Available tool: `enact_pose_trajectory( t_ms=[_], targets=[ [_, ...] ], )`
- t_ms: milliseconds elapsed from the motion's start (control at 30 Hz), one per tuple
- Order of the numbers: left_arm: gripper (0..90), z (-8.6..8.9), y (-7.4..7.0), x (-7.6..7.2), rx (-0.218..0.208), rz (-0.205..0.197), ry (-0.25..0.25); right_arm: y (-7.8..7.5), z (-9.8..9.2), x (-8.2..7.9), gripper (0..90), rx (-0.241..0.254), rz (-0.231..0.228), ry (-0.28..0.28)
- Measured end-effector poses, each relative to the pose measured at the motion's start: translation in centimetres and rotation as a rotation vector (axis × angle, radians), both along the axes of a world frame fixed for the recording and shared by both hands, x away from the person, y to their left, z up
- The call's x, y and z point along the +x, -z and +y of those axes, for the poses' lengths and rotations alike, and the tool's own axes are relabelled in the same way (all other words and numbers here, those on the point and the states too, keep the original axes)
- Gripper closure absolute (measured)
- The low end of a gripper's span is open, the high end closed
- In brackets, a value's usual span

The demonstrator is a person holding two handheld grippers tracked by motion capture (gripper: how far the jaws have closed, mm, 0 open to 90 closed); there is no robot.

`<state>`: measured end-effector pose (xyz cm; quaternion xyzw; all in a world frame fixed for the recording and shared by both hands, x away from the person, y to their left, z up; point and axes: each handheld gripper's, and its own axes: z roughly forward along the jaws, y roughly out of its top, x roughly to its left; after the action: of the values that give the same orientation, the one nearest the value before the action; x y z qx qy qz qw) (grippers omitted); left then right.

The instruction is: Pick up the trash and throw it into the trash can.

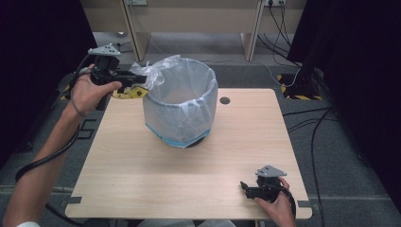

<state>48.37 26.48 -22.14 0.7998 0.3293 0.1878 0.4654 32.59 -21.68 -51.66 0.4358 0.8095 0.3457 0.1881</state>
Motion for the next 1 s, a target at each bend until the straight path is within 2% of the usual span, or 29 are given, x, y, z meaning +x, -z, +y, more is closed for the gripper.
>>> enact_pose_trajectory(
  t_ms=[233,433,800,1000],
  targets=[
    [70.0,-1.4,-0.6,1.1,0.029,0.008,0.001,0.0,0.0,0.0,15.6,0.000,0.000,0.000],
    [69.8,-2.5,-0.9,1.8,0.036,0.018,0.006,0.0,0.0,0.0,15.6,-0.001,-0.002,-0.002],
    [68.9,-4.0,-0.6,3.0,0.075,0.034,-0.008,0.0,0.0,0.0,15.6,0.000,-0.001,-0.001],
    [67.3,-4.6,-0.5,3.7,0.110,0.050,-0.024,0.0,0.0,0.0,15.6,0.000,-0.001,-0.001]
  ],
)
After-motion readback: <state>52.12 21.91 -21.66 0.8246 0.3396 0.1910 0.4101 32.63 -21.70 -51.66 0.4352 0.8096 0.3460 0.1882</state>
